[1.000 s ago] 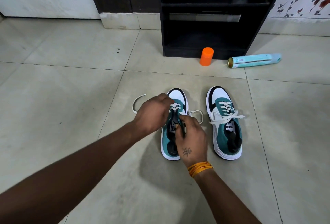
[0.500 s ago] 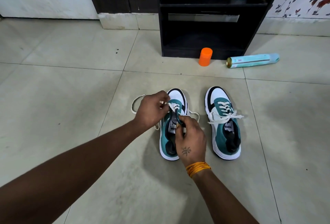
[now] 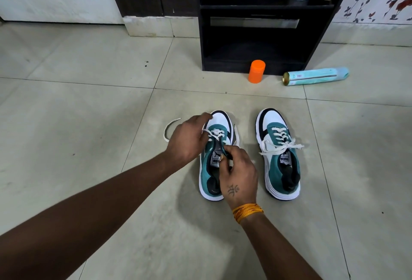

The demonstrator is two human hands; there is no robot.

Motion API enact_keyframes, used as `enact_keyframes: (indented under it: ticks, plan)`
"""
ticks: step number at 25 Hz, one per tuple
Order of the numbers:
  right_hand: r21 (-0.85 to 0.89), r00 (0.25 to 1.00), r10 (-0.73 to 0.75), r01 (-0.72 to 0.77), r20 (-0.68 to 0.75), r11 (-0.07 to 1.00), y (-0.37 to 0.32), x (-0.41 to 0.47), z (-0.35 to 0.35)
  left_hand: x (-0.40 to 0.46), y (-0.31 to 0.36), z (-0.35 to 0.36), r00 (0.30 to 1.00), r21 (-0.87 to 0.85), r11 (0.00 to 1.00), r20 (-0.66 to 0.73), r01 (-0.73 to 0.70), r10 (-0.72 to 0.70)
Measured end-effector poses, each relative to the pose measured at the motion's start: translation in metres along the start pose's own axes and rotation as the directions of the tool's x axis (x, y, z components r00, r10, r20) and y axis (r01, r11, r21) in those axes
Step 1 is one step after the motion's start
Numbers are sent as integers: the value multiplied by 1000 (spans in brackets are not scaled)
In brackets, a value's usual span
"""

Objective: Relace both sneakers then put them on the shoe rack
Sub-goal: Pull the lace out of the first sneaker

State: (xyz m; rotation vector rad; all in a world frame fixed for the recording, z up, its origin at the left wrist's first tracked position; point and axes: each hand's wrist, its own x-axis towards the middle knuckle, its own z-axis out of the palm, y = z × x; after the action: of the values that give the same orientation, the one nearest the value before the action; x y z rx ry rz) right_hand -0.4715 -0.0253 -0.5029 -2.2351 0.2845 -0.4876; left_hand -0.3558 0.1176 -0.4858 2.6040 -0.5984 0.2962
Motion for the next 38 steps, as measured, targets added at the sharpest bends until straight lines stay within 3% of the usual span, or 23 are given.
enact_keyframes:
  ticks: [3, 5, 6, 7, 8, 9, 10, 11, 12, 13, 14, 16, 18, 20, 22, 23, 25, 27, 29, 32, 34, 36, 38]
  plan:
    - [16, 1000, 3, -2, -9, 1000, 1, -1, 0, 2, -1, -8, 947, 279, 906, 142, -319, 289]
    - [33, 1000, -1, 2, -13, 999, 2, 0, 0, -2, 3, 0, 995, 50, 995, 57, -88, 85]
    - [39, 1000, -3, 3, -10, 999, 3, 0, 0, -1, 7, 1, 973, -269, 938, -14, 218, -230]
    - [37, 1000, -6, 6, -4, 999, 3, 0, 0, 3, 11, 0, 833, -618, 628, 80, 473, -548]
    - [30, 1000, -9, 9, -1, 1000, 3, 0, 1, 5, 11, 0, 659, -777, 261, 249, 573, -709]
    - [23, 1000, -12, 12, -2, 1000, 3, 0, 1, 6, 9, 0, 573, -789, 96, 351, 607, -740]
    - [19, 1000, -13, 13, -2, 1000, 3, 1, 1, 4, 6, 1, 582, -751, 171, 325, 638, -745]
    - [20, 1000, -10, 10, -3, 1000, 3, 1, 1, 0, 2, 1, 696, -639, 448, 196, 625, -691]
    - [22, 1000, -7, 7, -3, 1000, 3, 1, 1, -6, -3, -1, 856, -386, 778, 68, 496, -512]
    - [22, 1000, -4, 4, 0, 1000, 3, 1, 2, -11, -9, -1, 965, -104, 960, 26, 261, -260]
    - [20, 1000, -1, 1, 1, 1000, 3, 1, 2, -12, -11, -3, 999, 72, 997, 31, 29, -32]
    - [13, 1000, 1, -1, 2, 1000, 3, 1, 2, -9, -8, -8, 957, 240, 926, 55, -291, 286]
    - [11, 1000, 0, 0, 3, 1000, 3, 0, 1, -7, -5, -7, 943, 237, 913, 40, -331, 331]
    - [9, 1000, -1, 1, 21, 1000, 3, 0, 1, -6, -4, -3, 989, -95, 992, -116, 77, -88]
    - [4, 999, -5, 5, 32, 1000, 3, 0, 1, -3, -9, 2, 792, -501, 691, -18, 521, -610]
    - [5, 1000, -6, 6, 29, 1000, 3, 0, 0, -6, -11, 3, 741, -490, 626, 63, 606, -668]
    - [10, 1000, -1, 1, 20, 1000, 4, 0, 0, -21, -10, 4, 866, -221, 838, 83, 498, -493]
    - [8, 1000, 1, -1, 18, 1000, 5, 0, 1, -30, -9, 4, 987, -50, 987, 39, 155, -154]
    - [7, 1000, -2, 2, 23, 1000, 5, 0, 1, -24, -3, 0, 998, -113, 992, 5, -56, 57]
    - [26, 1000, -17, 17, 23, 1000, 9, 0, 1, -8, 1, -3, 987, -92, 983, 0, -160, 160]
    - [41, 999, -23, 22, 32, 999, 8, -1, 0, -4, -6, -2, 999, -93, 995, -35, 35, -38]
    - [50, 999, -21, 20, 37, 999, 8, -1, 0, 0, -18, -4, 893, -233, 873, -35, 429, -449]
    - [52, 999, -19, 17, 33, 998, 7, -2, 0, -5, -22, -7, 900, -161, 890, -24, 427, -436]
